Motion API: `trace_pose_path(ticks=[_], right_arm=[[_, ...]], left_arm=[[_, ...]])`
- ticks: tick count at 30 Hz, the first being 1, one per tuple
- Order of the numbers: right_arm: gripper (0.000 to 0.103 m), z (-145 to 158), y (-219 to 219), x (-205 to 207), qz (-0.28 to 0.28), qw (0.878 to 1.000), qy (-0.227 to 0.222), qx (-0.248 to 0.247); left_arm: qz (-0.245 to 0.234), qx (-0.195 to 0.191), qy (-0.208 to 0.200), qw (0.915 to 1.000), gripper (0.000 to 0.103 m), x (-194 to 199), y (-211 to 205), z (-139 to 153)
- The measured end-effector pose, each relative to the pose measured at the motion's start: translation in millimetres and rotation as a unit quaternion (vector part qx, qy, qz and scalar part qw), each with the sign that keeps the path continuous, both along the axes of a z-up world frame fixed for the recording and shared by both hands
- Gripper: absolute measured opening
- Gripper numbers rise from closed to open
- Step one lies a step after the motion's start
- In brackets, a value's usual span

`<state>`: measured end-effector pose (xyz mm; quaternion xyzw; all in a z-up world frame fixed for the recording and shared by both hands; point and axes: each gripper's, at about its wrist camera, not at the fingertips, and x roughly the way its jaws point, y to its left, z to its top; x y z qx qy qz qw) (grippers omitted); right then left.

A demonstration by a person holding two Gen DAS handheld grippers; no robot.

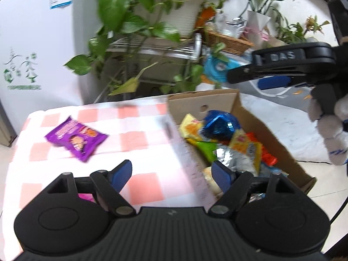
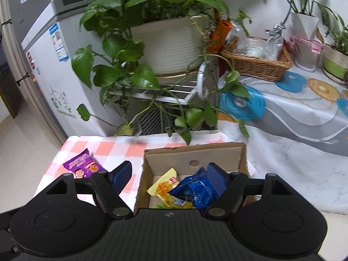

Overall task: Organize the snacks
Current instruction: 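Move both open tools back over the pink and purple bags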

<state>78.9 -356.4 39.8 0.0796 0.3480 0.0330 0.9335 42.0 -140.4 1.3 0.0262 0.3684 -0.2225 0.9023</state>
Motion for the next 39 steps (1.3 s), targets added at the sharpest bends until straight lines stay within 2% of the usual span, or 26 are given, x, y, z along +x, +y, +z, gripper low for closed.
trace_pose_path(ticks=[9,19,22,28,34,39], right_arm=[[0.083,-4.5,26.0,5.8,0.037,0.999,0.009,-0.005],[0.085,-16.8,76.9,18.5,0.110,0.993,0.040,0.019],[0.085,-16.8,91.9,21.3,0.122,0.992,0.038,0.006],[0.085,-19.2,106.1,32.5,0.121,0.992,0.040,0.017],[0.085,-25.4,111.8,41.9,0.118,0.992,0.046,0.020],[0.085,-30.7,116.0,48.6,0.115,0.992,0.053,0.022]], left_arm=[[0.033,0.018,0.020,0.9991,0.080,6.0,47.9,-11.1],[0.022,0.065,0.043,0.9967,0.084,17.0,64.2,-40.3],[0.055,0.047,0.064,0.9953,0.085,22.7,70.7,-47.1],[0.130,0.013,0.093,0.9871,0.087,37.7,74.1,-55.7],[0.171,0.007,0.112,0.9788,0.087,50.8,66.2,-69.7],[0.184,0.020,0.122,0.9751,0.087,55.4,65.0,-82.8]])
